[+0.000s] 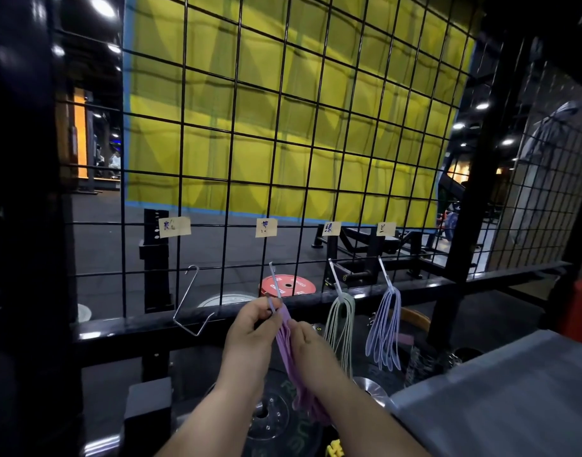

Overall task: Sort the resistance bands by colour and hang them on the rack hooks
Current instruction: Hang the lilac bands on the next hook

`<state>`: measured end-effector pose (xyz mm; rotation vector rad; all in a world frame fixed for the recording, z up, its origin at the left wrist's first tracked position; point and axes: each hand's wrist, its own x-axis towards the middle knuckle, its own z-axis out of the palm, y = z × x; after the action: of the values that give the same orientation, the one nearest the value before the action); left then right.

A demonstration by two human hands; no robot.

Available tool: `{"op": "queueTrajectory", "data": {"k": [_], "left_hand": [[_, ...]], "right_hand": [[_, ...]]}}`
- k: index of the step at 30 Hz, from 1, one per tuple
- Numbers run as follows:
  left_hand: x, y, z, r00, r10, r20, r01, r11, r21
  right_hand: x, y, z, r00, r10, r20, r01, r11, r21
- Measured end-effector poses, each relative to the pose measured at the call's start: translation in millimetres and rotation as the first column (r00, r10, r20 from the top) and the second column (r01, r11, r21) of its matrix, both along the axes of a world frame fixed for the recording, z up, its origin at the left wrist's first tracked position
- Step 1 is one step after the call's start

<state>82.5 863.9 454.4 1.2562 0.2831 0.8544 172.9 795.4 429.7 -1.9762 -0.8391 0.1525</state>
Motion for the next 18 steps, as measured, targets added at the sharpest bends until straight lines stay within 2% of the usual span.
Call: {"op": "queueTrajectory", "data": {"k": [3,7,10,14,18], "left_hand": [[0.2,-1.6,0.7,0.999,0.031,-0.026,-0.029,0.998,0.051],[2.6,-5.3,-3.2,0.982,0.166,-0.096,-0.148,0.974,0.170],[5.4,-7.1,-13.7,0.958,0.242,-0.151,-0.190,0.937,0.294],[9.9,-11.1,-33.6,0.912,0.252,-0.325,-0.116,0.915,0.386],[14.2,-16.1,-48.0,0.893,0.198,-0.404,-0.020,0.914,0.405]], "right_hand": [[-1.9,-1.5,-1.3,1.000,-0.004,0.000,0.004,1.000,-0.011],[-3.7,-8.5,-9.3,0.994,0.060,-0.091,-0.057,0.998,0.041],[-3.0,-16.7,-26.5,0.991,0.091,-0.101,-0.095,0.995,-0.042],[1.3,-27.4,-39.7,0.961,0.089,-0.261,-0.063,0.993,0.104],[-1.9,-36.9,-45.1,0.949,0.096,-0.300,-0.066,0.992,0.107]]}}
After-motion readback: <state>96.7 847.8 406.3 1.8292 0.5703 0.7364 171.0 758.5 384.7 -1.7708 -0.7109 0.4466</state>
